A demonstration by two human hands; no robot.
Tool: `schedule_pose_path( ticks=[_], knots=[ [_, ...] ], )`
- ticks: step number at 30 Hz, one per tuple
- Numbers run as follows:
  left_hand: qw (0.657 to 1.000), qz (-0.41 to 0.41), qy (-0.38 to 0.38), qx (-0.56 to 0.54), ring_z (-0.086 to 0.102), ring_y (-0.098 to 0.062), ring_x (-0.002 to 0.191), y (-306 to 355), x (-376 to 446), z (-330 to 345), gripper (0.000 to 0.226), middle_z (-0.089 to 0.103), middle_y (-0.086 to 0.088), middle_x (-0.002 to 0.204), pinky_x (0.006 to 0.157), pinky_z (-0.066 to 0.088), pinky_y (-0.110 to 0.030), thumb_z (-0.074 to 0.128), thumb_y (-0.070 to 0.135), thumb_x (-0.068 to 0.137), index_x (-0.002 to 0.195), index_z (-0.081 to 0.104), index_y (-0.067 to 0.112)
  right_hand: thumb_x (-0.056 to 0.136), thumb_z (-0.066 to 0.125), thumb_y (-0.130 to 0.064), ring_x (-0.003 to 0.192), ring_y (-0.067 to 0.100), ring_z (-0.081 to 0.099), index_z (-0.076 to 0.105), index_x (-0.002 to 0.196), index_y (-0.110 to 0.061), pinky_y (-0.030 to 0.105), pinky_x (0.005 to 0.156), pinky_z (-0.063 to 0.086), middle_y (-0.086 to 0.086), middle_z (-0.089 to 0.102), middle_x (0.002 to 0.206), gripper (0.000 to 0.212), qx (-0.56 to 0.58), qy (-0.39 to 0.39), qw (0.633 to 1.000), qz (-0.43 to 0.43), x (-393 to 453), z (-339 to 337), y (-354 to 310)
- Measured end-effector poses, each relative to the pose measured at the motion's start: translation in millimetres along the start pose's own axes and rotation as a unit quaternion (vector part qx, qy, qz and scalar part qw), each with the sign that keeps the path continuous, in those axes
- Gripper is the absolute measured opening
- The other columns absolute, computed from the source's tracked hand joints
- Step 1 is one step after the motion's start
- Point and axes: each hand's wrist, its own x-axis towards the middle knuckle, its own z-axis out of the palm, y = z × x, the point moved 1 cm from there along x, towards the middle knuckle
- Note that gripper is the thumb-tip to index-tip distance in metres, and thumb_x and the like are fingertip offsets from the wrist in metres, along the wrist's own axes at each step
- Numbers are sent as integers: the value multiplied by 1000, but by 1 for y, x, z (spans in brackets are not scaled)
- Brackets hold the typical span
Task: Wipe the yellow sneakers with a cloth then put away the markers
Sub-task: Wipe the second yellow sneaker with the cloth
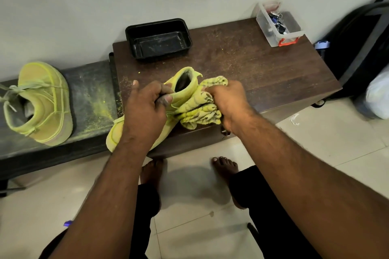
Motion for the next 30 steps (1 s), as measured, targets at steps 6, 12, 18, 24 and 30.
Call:
schedule_pose_path(
  ticks=[6,12,18,24,30],
  knots=[
    [1000,1,2,0,63,-14,85,2,1,0,4,71,4,98,118,10,-33,62,6,87,87,64,10,76,66,3,68,34,71,65,94,3,56,62,58,20,72,81,18,-87,-58,994,40,-10,2,10],
    [1000,0,1,0,62,-8,87,1,0,0,4,71,3,100,118,9,-31,63,5,86,86,64,9,81,66,0,70,31,72,64,98,-4,51,60,59,15,73,86,18,-14,-9,1000,-8,1,-3,2],
    [1000,-6,-1,3,59,-4,83,1,-1,0,5,70,6,100,119,9,-34,62,6,88,87,64,11,81,66,1,68,31,72,66,95,-1,52,62,59,18,73,84,14,-77,-51,995,26,0,-4,8],
    [999,3,-36,7,57,3,91,1,-1,3,10,69,9,108,119,-1,-38,60,8,90,91,66,16,83,70,-10,74,18,72,69,81,-21,40,70,60,0,74,82,11,-137,20,981,-134,12,-13,-2],
    [995,-8,-87,-57,50,20,99,-1,0,-3,21,65,17,108,118,-8,-33,62,8,88,89,65,29,84,68,-8,68,21,72,67,91,-8,37,64,61,7,73,80,7,-250,-44,964,-78,9,-34,-12]
  ],
)
